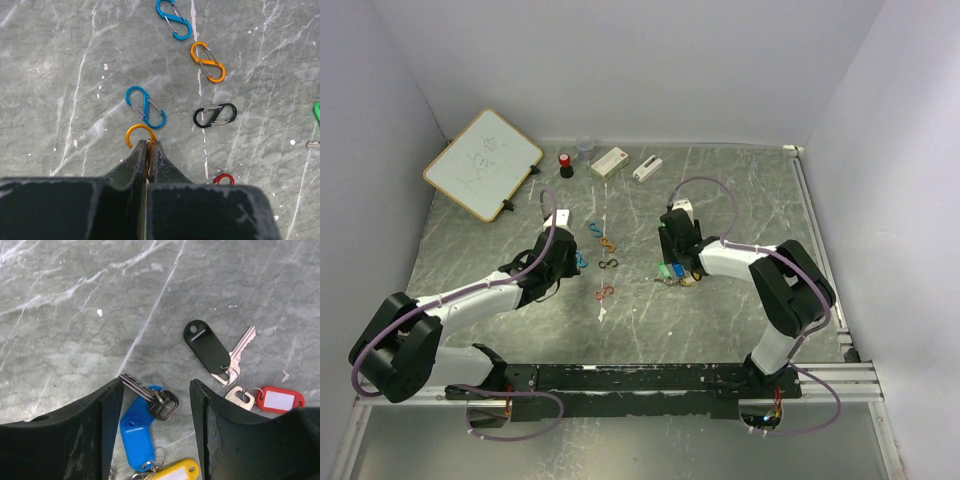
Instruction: Put the keys on the keyring
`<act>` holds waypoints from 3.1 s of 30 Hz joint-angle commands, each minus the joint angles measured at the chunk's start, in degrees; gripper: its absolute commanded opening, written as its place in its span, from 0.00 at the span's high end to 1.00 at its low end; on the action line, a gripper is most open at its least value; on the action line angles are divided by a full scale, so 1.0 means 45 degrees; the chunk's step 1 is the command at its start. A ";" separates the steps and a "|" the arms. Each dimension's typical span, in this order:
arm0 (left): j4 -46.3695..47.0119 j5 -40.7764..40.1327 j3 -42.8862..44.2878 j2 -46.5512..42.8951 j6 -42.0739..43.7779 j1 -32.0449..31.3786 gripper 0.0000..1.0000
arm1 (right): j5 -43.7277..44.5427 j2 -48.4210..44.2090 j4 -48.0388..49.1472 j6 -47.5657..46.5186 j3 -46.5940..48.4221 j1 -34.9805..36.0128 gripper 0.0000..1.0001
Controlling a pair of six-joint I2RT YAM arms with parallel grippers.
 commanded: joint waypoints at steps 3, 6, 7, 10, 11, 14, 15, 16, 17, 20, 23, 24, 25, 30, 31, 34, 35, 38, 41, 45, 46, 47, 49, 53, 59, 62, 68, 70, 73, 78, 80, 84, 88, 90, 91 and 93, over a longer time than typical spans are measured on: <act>0.0130 -0.0252 0.0061 -0.0167 0.0143 -0.0102 0.93 | 0.1139 0.0760 -0.0699 0.0442 0.0625 0.0042 0.44; 0.0131 -0.0253 0.0081 -0.0156 0.0156 -0.0099 0.93 | 0.1287 0.0961 -0.0736 0.0479 0.0786 0.0051 0.44; 0.0126 -0.0253 0.0081 -0.0134 0.0154 -0.0099 0.93 | 0.1364 0.1005 -0.0723 0.0512 0.0831 0.0040 0.44; 0.0110 -0.0287 0.0100 -0.0121 0.0167 -0.0099 0.93 | 0.1542 0.1096 -0.0721 0.0565 0.0897 0.0022 0.44; 0.0116 -0.0296 0.0083 -0.0108 0.0156 -0.0099 0.93 | 0.1567 0.1125 -0.0721 0.0561 0.0912 0.0022 0.44; 0.0130 -0.0279 0.0099 -0.0071 0.0154 -0.0099 0.93 | 0.1587 0.1110 -0.0731 0.0589 0.0928 0.0022 0.44; 0.0133 -0.0273 0.0100 -0.0058 0.0173 -0.0099 0.93 | 0.1580 0.1031 -0.0686 0.0564 0.0872 0.0022 0.44; 0.0148 -0.0277 0.0100 -0.0049 0.0168 -0.0099 0.93 | 0.1557 0.0902 -0.0609 0.0547 0.0792 0.0022 0.44; 0.0141 -0.0283 0.0100 -0.0043 0.0155 -0.0114 0.93 | 0.1534 0.0717 -0.0485 0.0507 0.0660 0.0020 0.44; 0.0153 -0.0276 0.0081 -0.0028 0.0155 -0.0116 0.93 | 0.1360 0.0023 -0.0049 0.0360 0.0239 0.0022 0.44; 0.0167 -0.0224 0.0081 -0.0016 0.0151 -0.0108 0.93 | 0.1197 -0.0701 0.0177 0.0253 -0.0061 0.0034 0.45; 0.0184 -0.0220 0.0091 -0.0022 0.0163 -0.0101 0.93 | 0.1131 -0.0907 0.0209 0.0222 -0.0164 0.0031 0.45; 0.0174 -0.0205 0.0097 -0.0018 0.0152 -0.0104 0.93 | 0.1064 -0.1054 0.0240 0.0174 -0.0243 0.0045 0.45; 0.0160 -0.0166 0.0086 -0.0068 0.0134 -0.0107 0.93 | 0.0970 -0.1341 0.0037 0.0106 -0.0359 0.0040 0.47; 0.0169 -0.0157 0.0081 -0.0082 0.0116 -0.0110 0.93 | 0.0934 -0.1326 0.0025 0.0084 -0.0365 0.0042 0.48; 0.0140 -0.0155 0.0081 -0.0121 0.0134 -0.0118 0.93 | 0.0779 -0.1287 0.0036 0.0064 -0.0420 0.0042 0.50; 0.0118 -0.0192 0.0081 -0.0135 0.0134 -0.0116 0.93 | 0.0722 -0.1270 0.0049 0.0062 -0.0451 0.0042 0.51; 0.0071 -0.0244 0.0081 -0.0208 0.0125 -0.0118 0.93 | 0.0616 -0.1234 0.0055 0.0042 -0.0481 0.0042 0.52; 0.0053 -0.0249 0.0063 -0.0223 0.0118 -0.0114 0.93 | 0.0583 -0.1145 0.0079 0.0035 -0.0522 0.0042 0.54; 0.0050 -0.0272 0.0061 -0.0189 0.0115 -0.0118 0.93 | 0.0601 -0.0943 0.0071 0.0025 -0.0508 0.0042 0.57; 0.0035 -0.0272 0.0071 -0.0170 0.0114 -0.0116 0.93 | 0.0621 -0.0888 0.0076 0.0025 -0.0503 0.0042 0.57; 0.0024 -0.0272 0.0080 -0.0166 0.0122 -0.0104 0.93 | 0.0614 -0.0844 0.0079 0.0018 -0.0517 0.0051 0.57; 0.0050 -0.0279 0.0062 -0.0132 0.0125 -0.0118 0.93 | 0.0608 -0.0773 0.0099 0.0025 -0.0533 0.0042 0.57; 0.0017 -0.0311 0.0081 -0.0107 0.0124 -0.0112 0.93 | 0.0689 -0.0562 0.0080 0.0023 -0.0486 0.0042 0.58; 0.0013 -0.0350 0.0081 -0.0106 0.0115 -0.0107 0.93 | 0.0749 -0.0426 0.0077 0.0024 -0.0490 0.0042 0.61; 0.0015 -0.0350 0.0081 -0.0087 0.0132 -0.0118 0.93 | 0.0806 -0.0396 0.0036 0.0016 -0.0484 0.0042 0.63; -0.0011 -0.0350 0.0086 -0.0067 0.0133 -0.0103 0.93 | 0.0809 -0.0352 0.0007 0.0043 -0.0449 0.0042 0.71; -0.0006 -0.0370 0.0081 -0.0096 0.0116 -0.0117 0.93 | 0.0809 -0.0348 0.0001 0.0035 -0.0445 0.0042 0.73; -0.0011 -0.0371 0.0064 -0.0106 0.0115 -0.0103 0.93 | 0.0809 -0.0349 0.0001 0.0043 -0.0444 0.0051 0.75; -0.0008 -0.0370 0.0062 -0.0107 0.0129 -0.0117 0.93 | 0.0809 -0.0354 -0.0038 0.0035 -0.0444 0.0042 0.81; -0.0020 -0.0370 0.0062 -0.0107 0.0125 -0.0115 0.93 | 0.0827 -0.0352 -0.0038 0.0045 -0.0454 0.0051 0.86; -0.0038 -0.0370 0.0075 -0.0130 0.0115 -0.0115 0.93 | 0.0828 -0.0348 -0.0075 0.0043 -0.0435 0.0042 1.00; -0.0054 -0.0391 0.0090 -0.0126 0.0114 -0.0118 0.93 | 0.0900 -0.0420 -0.0110 0.0043 -0.0416 0.0042 1.00; -0.0062 -0.0359 0.0133 -0.0128 0.0124 -0.0118 0.93 | 0.0916 -0.0673 -0.0078 0.0045 -0.0451 0.0042 1.00; -0.0081 -0.0337 0.0199 -0.0141 0.0136 -0.0101 0.93 | 0.0866 -0.0847 -0.0067 0.0045 -0.0460 0.0059 1.00; -0.0115 -0.0244 0.0361 -0.0165 0.0163 -0.0118 0.93 | 0.0723 -0.1386 0.0053 -0.0003 -0.0547 0.0127 1.00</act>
